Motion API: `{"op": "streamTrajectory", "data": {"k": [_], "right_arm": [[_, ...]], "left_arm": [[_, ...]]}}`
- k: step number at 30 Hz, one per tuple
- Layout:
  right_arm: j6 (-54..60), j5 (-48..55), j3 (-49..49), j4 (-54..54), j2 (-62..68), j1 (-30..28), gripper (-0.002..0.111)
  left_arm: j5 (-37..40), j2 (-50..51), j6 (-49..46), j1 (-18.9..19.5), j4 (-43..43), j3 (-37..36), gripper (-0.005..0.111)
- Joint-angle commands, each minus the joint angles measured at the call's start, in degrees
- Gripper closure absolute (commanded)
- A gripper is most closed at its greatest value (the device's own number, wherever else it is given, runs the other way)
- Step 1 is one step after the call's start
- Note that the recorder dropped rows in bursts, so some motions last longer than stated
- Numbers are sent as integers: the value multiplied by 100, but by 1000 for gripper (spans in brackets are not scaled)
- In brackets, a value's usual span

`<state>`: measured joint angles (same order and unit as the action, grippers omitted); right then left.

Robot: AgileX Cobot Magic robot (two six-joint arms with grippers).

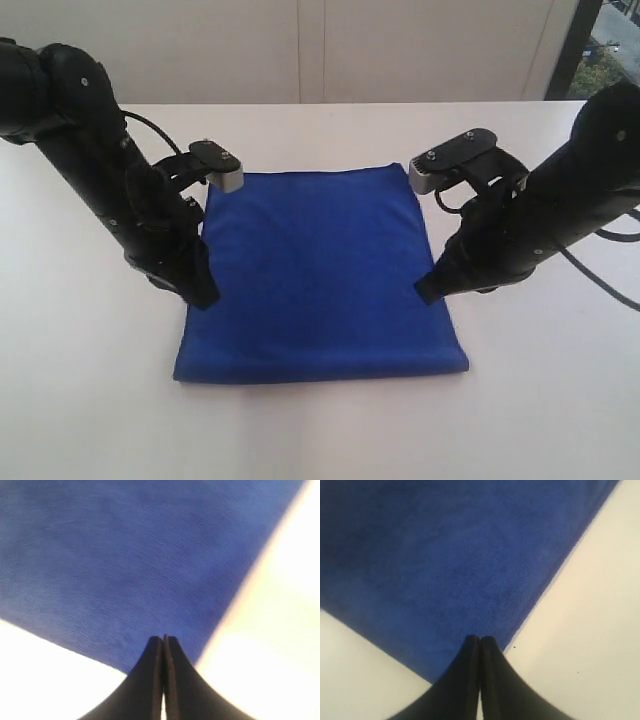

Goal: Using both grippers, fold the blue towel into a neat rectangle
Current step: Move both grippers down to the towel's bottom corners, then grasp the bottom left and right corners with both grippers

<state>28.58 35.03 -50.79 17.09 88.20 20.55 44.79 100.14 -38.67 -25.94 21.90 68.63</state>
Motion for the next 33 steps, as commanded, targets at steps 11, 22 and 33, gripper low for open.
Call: {"op": "streamTrajectory", "data": {"k": [11,22,33], "right_arm": [[3293,890,22,-39,53,6,87],[4488,1154,22,-39,541,6,70],[4928,1065,22,145,751,6,70]], "left_arm": [[914,-136,-2189,-4,42,2,99],[127,-136,-3408,-4,409,-825,67],[-662,-136,-4129,-4,873,-1269,67]]}}
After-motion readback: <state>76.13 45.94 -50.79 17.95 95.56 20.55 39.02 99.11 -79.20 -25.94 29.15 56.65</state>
